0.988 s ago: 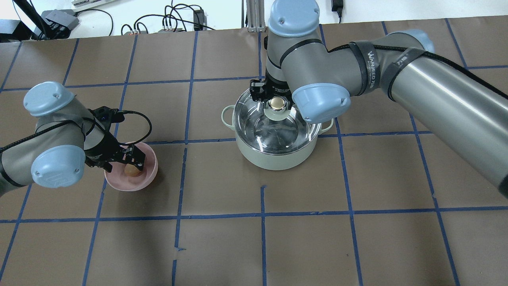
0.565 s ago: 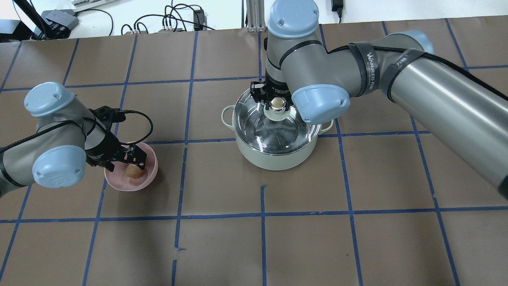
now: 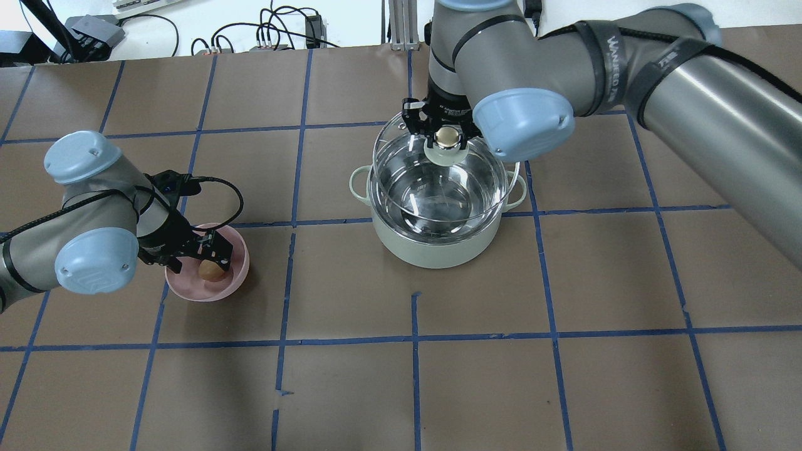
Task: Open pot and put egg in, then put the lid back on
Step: 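Lift the glass lid off the pot with the right gripper and move it aside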
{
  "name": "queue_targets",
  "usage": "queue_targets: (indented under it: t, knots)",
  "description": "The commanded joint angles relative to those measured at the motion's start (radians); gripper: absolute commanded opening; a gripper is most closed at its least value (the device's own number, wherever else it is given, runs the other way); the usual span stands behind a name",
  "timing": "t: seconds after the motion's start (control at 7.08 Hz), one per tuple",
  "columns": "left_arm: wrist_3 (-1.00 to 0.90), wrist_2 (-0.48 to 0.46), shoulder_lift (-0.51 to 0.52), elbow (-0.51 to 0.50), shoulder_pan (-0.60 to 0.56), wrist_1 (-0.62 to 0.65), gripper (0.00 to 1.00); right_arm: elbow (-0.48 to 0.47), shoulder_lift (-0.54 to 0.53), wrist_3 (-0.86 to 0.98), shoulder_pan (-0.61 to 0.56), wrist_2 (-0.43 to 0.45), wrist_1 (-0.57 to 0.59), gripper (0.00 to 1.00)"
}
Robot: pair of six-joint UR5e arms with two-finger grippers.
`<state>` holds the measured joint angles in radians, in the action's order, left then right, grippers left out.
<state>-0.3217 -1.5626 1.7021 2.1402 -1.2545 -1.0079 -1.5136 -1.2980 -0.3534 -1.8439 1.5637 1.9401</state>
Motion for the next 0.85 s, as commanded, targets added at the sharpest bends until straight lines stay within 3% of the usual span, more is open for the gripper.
queue_targets:
  t: [0.0,0.28,0.71]
  knots:
    - [0.006,-0.002,0.01,-0.008,0.0,-0.049,1.0,0.024,-0.068,0.095,0.107,-0.002,-0.088,0.42]
    - [0.007,-0.002,0.011,-0.01,0.0,-0.049,1.0,0.023,-0.139,0.247,0.26,-0.013,-0.167,0.42]
    - [0.009,-0.002,0.011,-0.008,0.0,-0.048,1.0,0.024,-0.153,0.283,0.302,-0.063,-0.182,0.44]
